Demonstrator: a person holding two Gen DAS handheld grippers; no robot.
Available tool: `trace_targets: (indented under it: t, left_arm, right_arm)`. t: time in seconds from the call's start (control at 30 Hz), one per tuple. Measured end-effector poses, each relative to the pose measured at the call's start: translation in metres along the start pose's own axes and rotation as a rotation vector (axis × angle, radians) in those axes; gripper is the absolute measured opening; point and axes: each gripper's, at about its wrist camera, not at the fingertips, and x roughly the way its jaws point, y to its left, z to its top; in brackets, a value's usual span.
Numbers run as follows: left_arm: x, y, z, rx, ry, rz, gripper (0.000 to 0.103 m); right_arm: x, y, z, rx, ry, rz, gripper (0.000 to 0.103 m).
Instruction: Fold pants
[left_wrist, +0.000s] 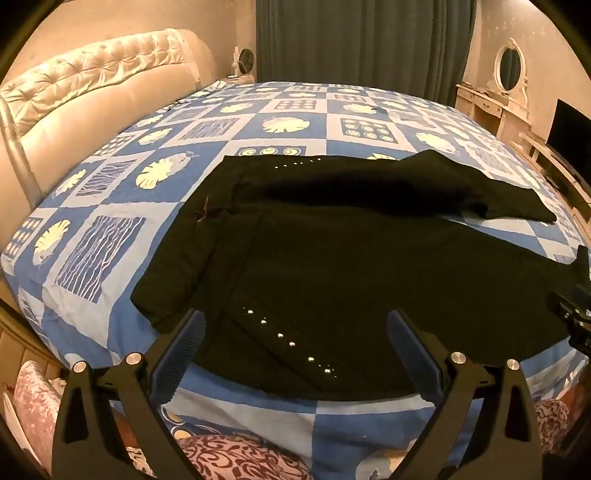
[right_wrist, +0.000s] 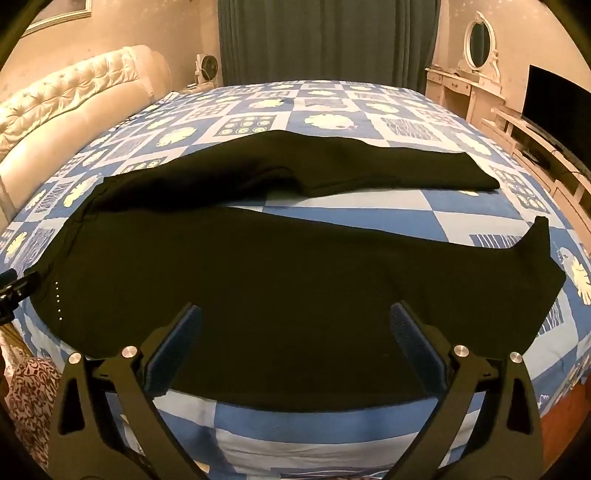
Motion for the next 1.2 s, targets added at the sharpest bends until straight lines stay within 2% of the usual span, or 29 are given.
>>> trace_targets:
  t: [1.2]
  left_arm:
    - [0.0052,-0.0003,-0.0005,0.010,0.017,-0.006,0.098]
  right_arm:
    - [0.0072,-0.0010,-0.0035,0.017,0.028,0.018,0.101]
